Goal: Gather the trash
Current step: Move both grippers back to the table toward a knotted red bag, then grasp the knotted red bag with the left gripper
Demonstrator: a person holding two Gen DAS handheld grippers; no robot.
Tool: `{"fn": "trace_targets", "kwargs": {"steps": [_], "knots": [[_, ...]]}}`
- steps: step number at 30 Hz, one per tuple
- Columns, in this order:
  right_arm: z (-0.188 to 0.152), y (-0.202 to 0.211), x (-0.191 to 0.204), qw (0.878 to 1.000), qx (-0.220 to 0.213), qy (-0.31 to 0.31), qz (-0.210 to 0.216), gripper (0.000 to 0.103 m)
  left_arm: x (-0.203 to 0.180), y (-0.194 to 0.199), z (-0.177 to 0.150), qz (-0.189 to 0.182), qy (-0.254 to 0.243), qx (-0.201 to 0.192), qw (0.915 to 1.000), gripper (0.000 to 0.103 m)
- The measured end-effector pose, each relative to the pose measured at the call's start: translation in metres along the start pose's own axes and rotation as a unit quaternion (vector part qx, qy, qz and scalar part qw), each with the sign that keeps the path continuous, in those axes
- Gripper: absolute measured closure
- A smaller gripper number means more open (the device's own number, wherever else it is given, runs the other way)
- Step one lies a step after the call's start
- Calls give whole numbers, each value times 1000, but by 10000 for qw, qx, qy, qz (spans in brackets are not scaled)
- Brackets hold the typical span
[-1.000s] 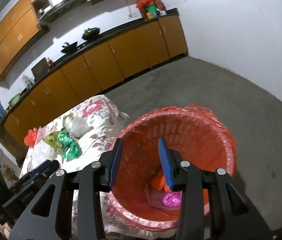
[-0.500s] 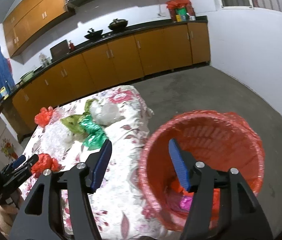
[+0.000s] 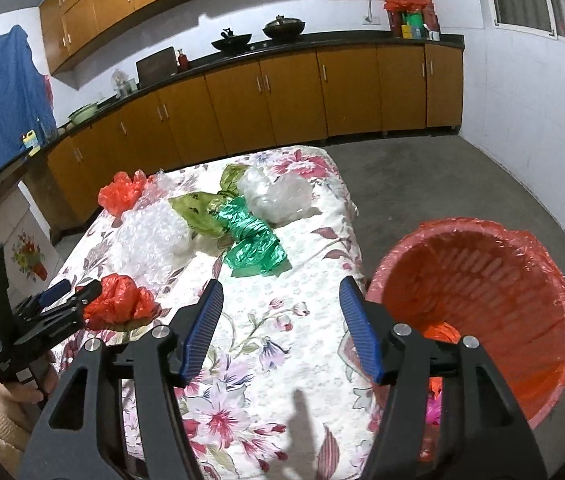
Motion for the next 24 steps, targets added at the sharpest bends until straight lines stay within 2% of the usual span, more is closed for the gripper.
{"fn": "trace_targets", "kwargs": {"steps": [6,11,19,21,24], "knots": [[-3,-3,5,10000,70,66,1,42,-13,-24,-12,-147,-184,368,9990,19],[-5,-5,6,9999,105,53,24,42,-20,-30,-20,-251,-251,478,9982,20],[-8,-11,12,9998,157,63,98,42,-30,-30,-26,-416,-397,518,9970,36],[-9,-13,14,9998,171,63,118,42,-34,-30,-28,-433,-496,536,9964,36],[-9,-16,17,9997,189,83,147,42,-38,-34,-31,-340,-718,605,9950,29]]}}
Point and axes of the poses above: each gripper's, at about its wrist camera, not at the fingertips, and y roughly against the way its jaws point, x to its left, z to its top, the point moved 9 cm from there along -y, roughly the way its jaws point, and after that the axes turned 3 degrees about z, right-handed, at the moved point
